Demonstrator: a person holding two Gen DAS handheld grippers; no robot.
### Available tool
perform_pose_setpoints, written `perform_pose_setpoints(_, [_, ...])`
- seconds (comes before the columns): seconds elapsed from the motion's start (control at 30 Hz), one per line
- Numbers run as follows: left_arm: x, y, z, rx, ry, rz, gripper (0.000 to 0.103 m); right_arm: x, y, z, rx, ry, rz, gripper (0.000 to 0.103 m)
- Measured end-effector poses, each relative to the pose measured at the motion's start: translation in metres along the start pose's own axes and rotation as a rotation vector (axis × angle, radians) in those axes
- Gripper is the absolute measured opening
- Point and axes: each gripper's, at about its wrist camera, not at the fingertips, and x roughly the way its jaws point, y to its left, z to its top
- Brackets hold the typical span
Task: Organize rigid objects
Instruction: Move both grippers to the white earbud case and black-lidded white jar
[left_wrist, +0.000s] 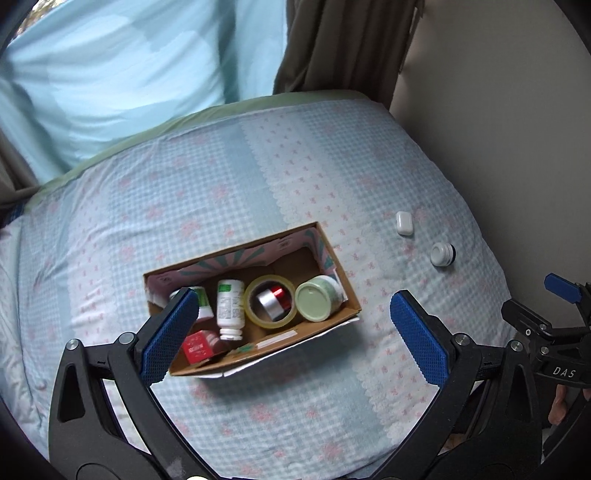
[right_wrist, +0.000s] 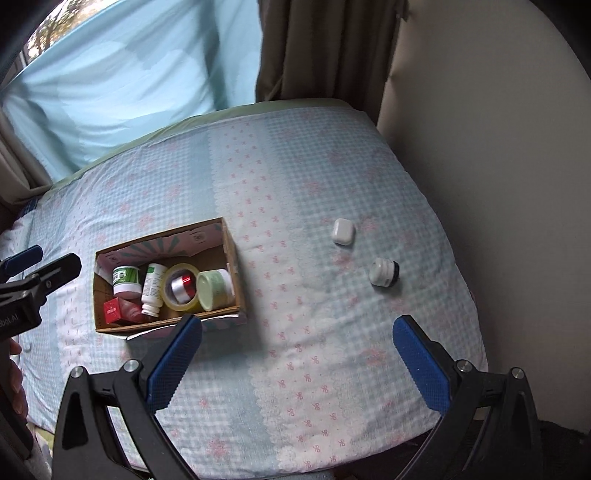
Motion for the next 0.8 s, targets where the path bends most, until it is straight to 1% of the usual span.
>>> perform_pose_setpoints(0.07, [0.015, -0.024, 0.014, 0.03, 0.013, -0.018, 0.103, 0.006, -0.025, 0.0, 0.043, -0.003, -0.018, 0.103])
perform_pose_setpoints(0.17, [0.043, -0.06, 0.031, 0.078, 0.046, -0.047, 0.102, 0.021, -0.056, 0.002, 0.07, 0.007, -0.062, 0.103])
perform_pose_setpoints(0.27, [0.074, -0.095, 0.048, 0.129, 0.091, -0.057, 0.102, 0.042, -0.084, 0.004, 0.123, 0.027, -0.055, 0.103])
perform_pose_setpoints(0.33, [0.096, -0.117, 0.058, 0.162, 0.119, -0.066, 0.102, 0.057, -0.101, 0.006, 0.157, 0.035, -0.066, 0.103])
perform_pose_setpoints(0.47, [0.15, -0.153, 0.076, 0.216, 0.193, -0.073, 0.102, 0.094, -0.124, 0.008, 0.187, 0.055, -0.092, 0.103])
perform_pose_setpoints(0.6, [0.206, -0.188, 0.088, 0.282, 0.251, -0.054, 0.102, 0.139, -0.139, 0.008, 0.198, 0.069, -0.084, 0.103])
perform_pose_setpoints(0.7, [0.249, -0.214, 0.095, 0.321, 0.295, -0.063, 0.102, 0.172, -0.147, 0.007, 0.229, 0.09, -0.062, 0.103])
perform_pose_setpoints(0.8, [0.288, -0.236, 0.1, 0.357, 0.335, -0.061, 0.102, 0.197, -0.152, 0.009, 0.247, 0.086, -0.042, 0.103])
